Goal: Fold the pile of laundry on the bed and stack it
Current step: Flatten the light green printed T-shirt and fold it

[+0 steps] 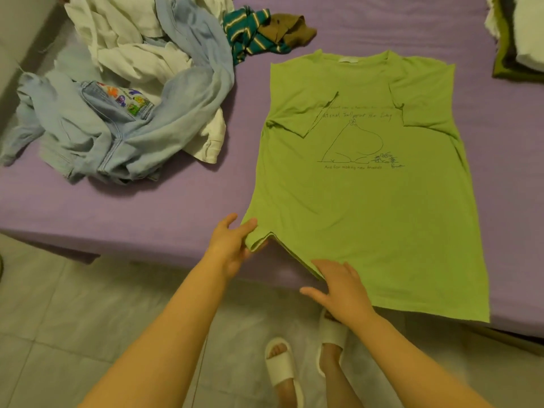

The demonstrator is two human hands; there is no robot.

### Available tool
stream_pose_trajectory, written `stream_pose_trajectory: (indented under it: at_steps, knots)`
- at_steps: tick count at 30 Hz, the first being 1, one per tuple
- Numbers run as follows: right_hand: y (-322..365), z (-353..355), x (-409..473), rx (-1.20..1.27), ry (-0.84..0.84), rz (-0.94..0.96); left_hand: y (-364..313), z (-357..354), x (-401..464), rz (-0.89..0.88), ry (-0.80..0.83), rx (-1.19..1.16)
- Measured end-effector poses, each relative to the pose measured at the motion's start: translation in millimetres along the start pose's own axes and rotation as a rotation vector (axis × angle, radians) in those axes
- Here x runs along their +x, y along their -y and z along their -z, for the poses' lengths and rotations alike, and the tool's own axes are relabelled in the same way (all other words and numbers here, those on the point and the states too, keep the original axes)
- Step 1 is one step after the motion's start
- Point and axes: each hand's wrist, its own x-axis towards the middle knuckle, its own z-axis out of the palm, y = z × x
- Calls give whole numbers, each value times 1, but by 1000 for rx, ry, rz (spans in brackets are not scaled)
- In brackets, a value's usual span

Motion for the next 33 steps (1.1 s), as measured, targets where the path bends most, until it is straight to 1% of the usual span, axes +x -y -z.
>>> stream_pose_trajectory:
  at_steps: [2, 3, 5, 6, 7, 8, 9, 10, 11, 12, 13, 14, 15, 16, 18, 20, 22, 24, 26, 28, 30, 33]
  knots:
    - [-4, 11, 5, 140, -216, -92, -14, -13, 8, 6, 5, -182]
    - [-8, 19, 9, 230, -282, -153, -19, -19, 13, 4, -1, -230]
    - [-22, 41, 22, 304, -327, -220, -26, -32, 27, -29, -32, -239]
    - [-30, 52, 30, 290, -324, -230, -27, -39, 35, -53, -49, -205]
    - [-39, 62, 38, 270, -311, -238, -27, -45, 45, -86, -75, -115]
    - [-47, 71, 46, 248, -288, -247, -25, -49, 51, -145, -121, 79]
    - [-56, 79, 53, 214, -256, -256, -21, -54, 56, -248, -160, 359]
    - [-65, 84, 59, 161, -213, -261, -15, -62, 59, -396, -153, 640]
    - [-72, 87, 63, 103, -162, -257, -8, -71, 60, -564, -85, 865]
    - [-78, 89, 66, 68, -122, -244, 0, -84, 58, -707, 44, 1034]
    - [-82, 91, 67, 59, -103, -222, 10, -99, 57, -804, 202, 1180]
    - [-85, 92, 68, 64, -107, -191, 21, -115, 58, -866, 349, 1327]
    - [-86, 94, 68, 70, -124, -155, 31, -131, 60, -881, 472, 1473]
    - [-87, 96, 69, 76, -146, -118, 39, -145, 61, -857, 555, 1587]
    - [-87, 104, 72, 102, -187, -66, 46, -169, 63, -774, 607, 1717]
    - [-88, 116, 77, 163, -204, -52, 40, -183, 66, -731, 583, 1740]
    - [-92, 128, 82, 177, -177, -53, 27, -184, 68, -641, 564, 1663]
    - [-98, 139, 87, 137, -159, -104, 8, -181, 69, -602, 538, 1556]
    - [-102, 151, 93, 180, -215, -217, -13, -179, 70, -607, 493, 1455]
    - [-104, 165, 100, 263, -291, -314, -35, -180, 73, -636, 412, 1398]
    - [-105, 183, 110, 271, -360, -361, -57, -183, 78, -695, 320, 1440]
    - [-110, 215, 129, 158, -410, -402, -96, -191, 90, -765, 186, 1535]
